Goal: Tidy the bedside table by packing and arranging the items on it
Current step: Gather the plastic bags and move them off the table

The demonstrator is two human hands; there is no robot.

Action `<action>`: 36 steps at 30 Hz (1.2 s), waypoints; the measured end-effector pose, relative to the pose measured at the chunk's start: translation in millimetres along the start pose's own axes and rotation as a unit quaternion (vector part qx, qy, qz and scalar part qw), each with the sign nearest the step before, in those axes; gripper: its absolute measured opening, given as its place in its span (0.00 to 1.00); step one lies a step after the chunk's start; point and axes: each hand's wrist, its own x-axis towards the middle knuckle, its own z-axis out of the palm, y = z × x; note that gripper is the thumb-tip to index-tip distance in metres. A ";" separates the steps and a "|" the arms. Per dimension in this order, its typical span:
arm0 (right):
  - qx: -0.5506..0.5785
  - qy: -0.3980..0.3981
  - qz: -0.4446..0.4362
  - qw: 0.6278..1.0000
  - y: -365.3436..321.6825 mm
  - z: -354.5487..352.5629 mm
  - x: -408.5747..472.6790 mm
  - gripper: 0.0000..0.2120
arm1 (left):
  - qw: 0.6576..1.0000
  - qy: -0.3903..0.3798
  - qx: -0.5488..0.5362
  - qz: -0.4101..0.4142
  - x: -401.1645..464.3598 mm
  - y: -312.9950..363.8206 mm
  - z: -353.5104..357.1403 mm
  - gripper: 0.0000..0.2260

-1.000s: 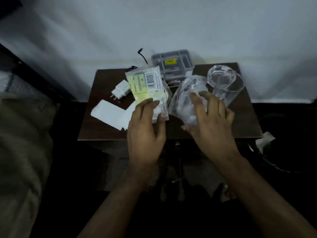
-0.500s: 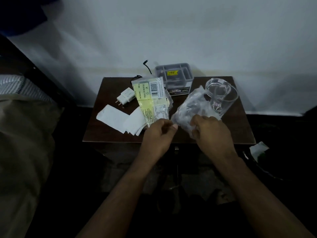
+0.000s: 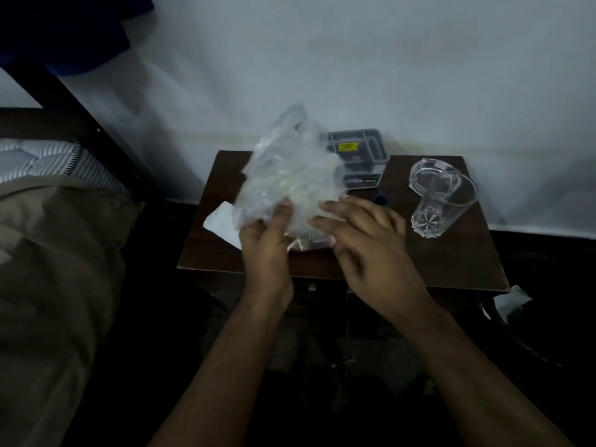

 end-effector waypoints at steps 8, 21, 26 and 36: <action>0.133 -0.011 0.280 0.951 37.6 58.1 28.7 0.31 | 0.975 0.197 -0.097 -0.038 29.3 12.0 -31.6 0.11; 0.246 0.000 0.380 0.892 42.6 80.0 51.2 0.23 | 0.979 0.175 -0.009 -0.109 45.3 -1.8 -36.3 0.15; 0.250 0.059 0.344 0.903 41.9 50.9 47.1 0.05 | 0.985 0.161 -0.010 -0.058 40.2 11.3 -33.6 0.14; 0.217 0.194 0.278 0.915 28.6 -42.3 9.2 0.07 | 0.999 0.035 0.015 0.029 -3.2 12.0 6.5 0.22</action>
